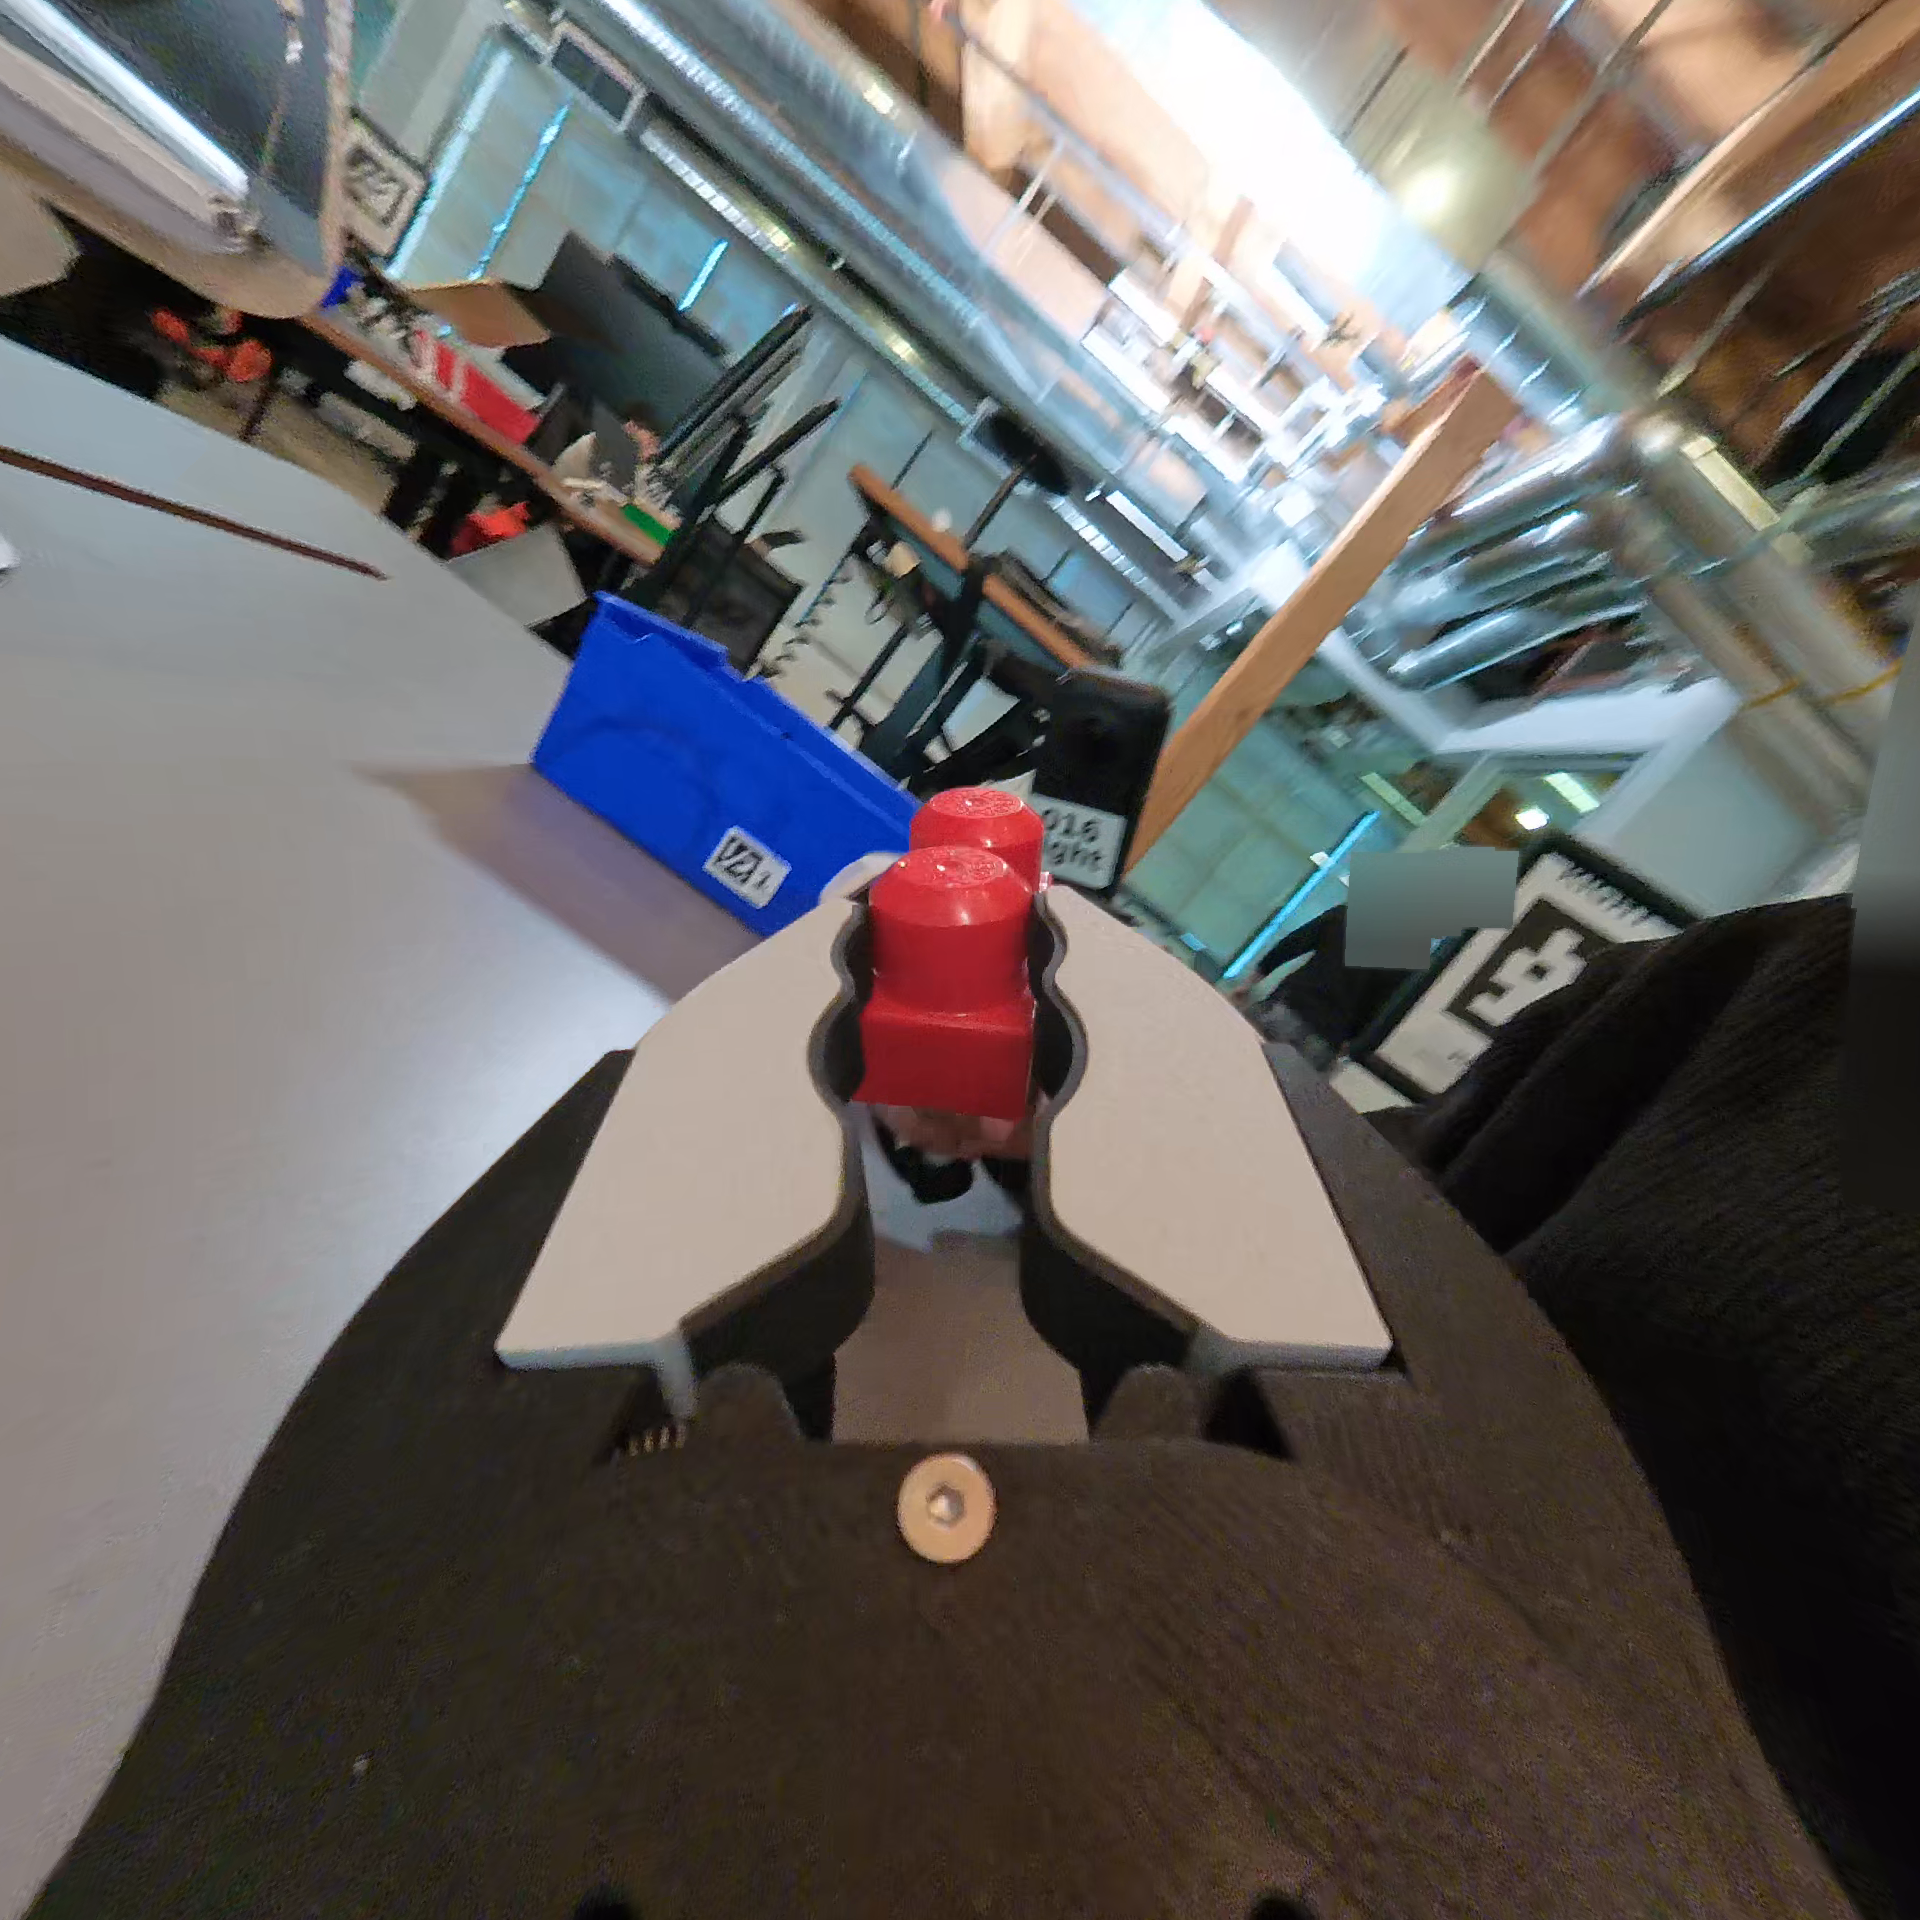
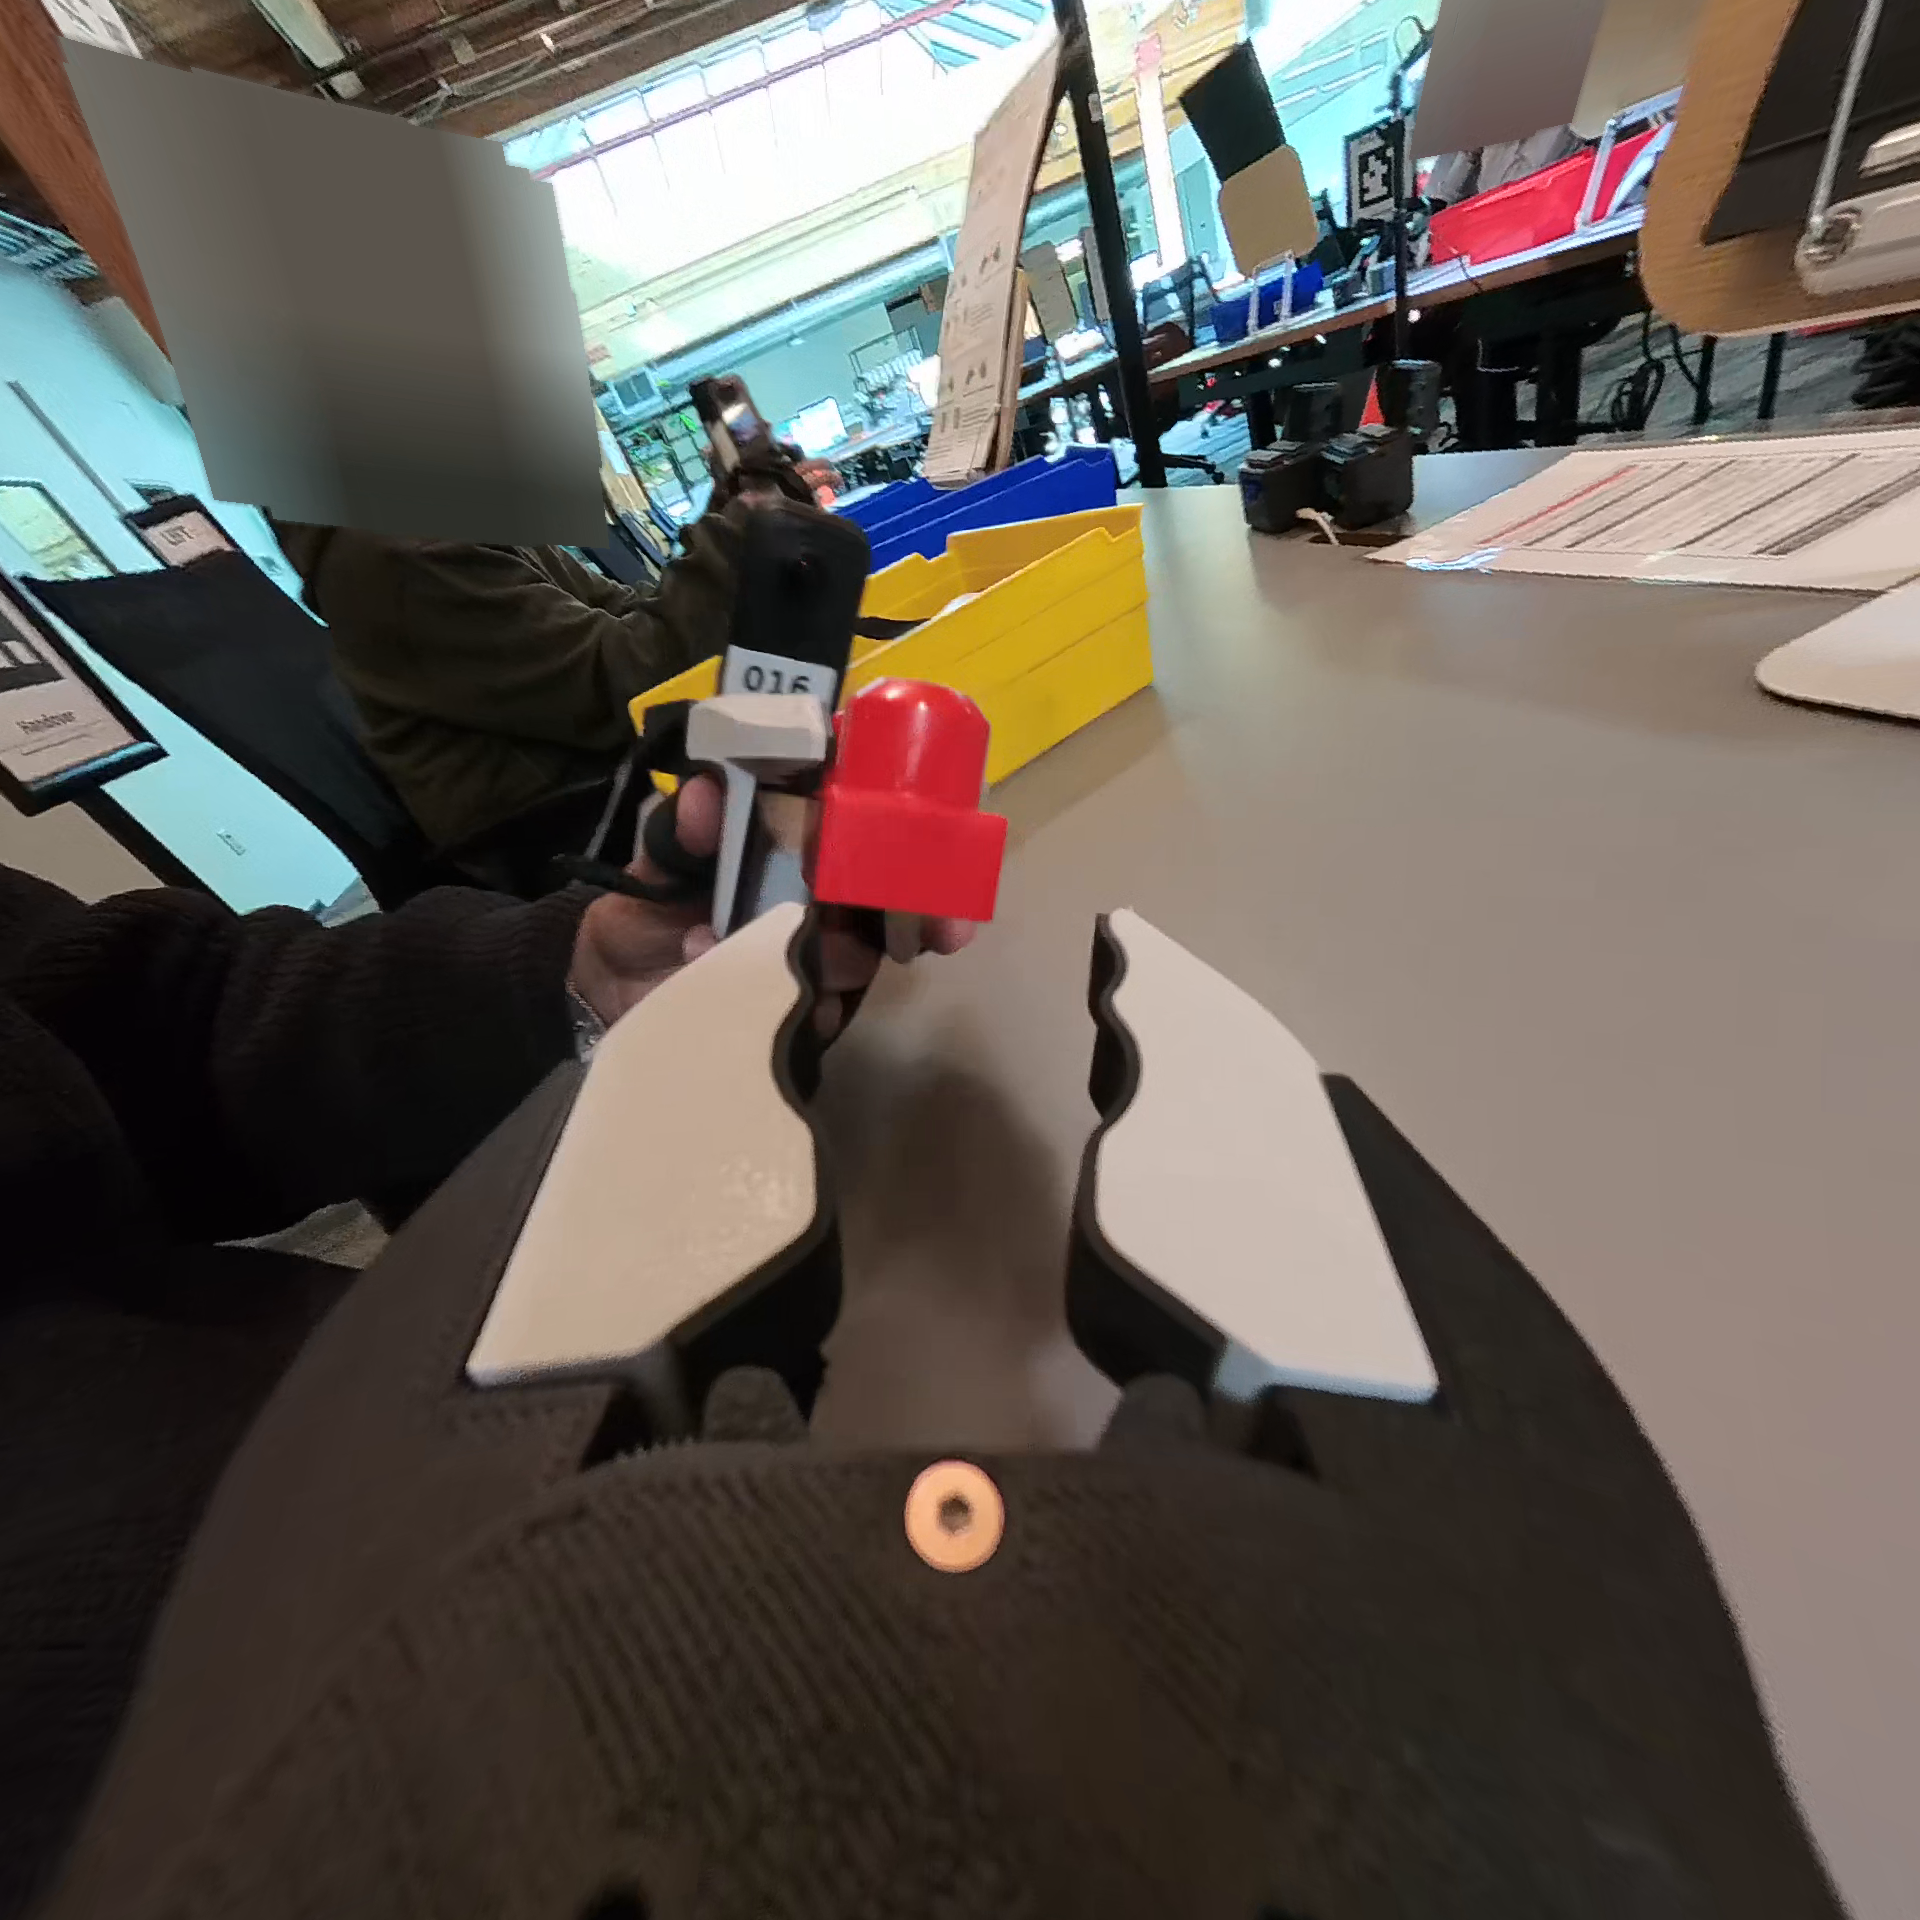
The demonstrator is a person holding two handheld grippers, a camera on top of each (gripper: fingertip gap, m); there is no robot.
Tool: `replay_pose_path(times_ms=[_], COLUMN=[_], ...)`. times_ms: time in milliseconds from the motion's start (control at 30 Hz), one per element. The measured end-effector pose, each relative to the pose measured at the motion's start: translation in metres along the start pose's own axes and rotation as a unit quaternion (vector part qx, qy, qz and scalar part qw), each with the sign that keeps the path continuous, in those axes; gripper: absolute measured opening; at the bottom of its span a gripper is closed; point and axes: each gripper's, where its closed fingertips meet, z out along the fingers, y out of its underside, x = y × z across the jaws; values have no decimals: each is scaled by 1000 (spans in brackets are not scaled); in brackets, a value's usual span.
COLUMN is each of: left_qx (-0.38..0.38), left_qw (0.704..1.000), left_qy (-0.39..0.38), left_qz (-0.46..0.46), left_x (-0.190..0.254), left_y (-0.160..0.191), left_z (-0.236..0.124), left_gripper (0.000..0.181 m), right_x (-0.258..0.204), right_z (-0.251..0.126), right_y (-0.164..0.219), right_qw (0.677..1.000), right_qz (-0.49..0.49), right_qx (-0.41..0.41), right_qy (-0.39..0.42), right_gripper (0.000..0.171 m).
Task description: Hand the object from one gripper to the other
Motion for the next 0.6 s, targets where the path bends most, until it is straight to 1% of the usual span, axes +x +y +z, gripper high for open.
replay_pose_path(times_ms=[100,233,333,467,533,600], left_qx=[18,21,29,40,39,38], left_qw=[999,998,997,993,992,993], left_qy=[46,49,71,109,116,114], left_qz=[-14,-13,-20,-25,-12,4], left_x=[13,14,20,32,36,38], left_y=[-5,-5,-8,-11,-10,-9], left_z=[0,0,-1,-1,-1,0], left_gripper=[30,29,30,30,29,30], right_x=[-14,-23,-27,-27,-27,-29], right_z=[1,-3,-7,-12,-11,-7], right_y=[-6,-17,-25,-32,-32,-27], right_qw=[998,991,985,964,951,939], right_qz=[36,80,100,182,226,265], right_qx=[21,55,78,103,103,89], right_qy=[-52,-96,-118,-164,-183,-199], right_gripper=[51,54,55,55,60,69])
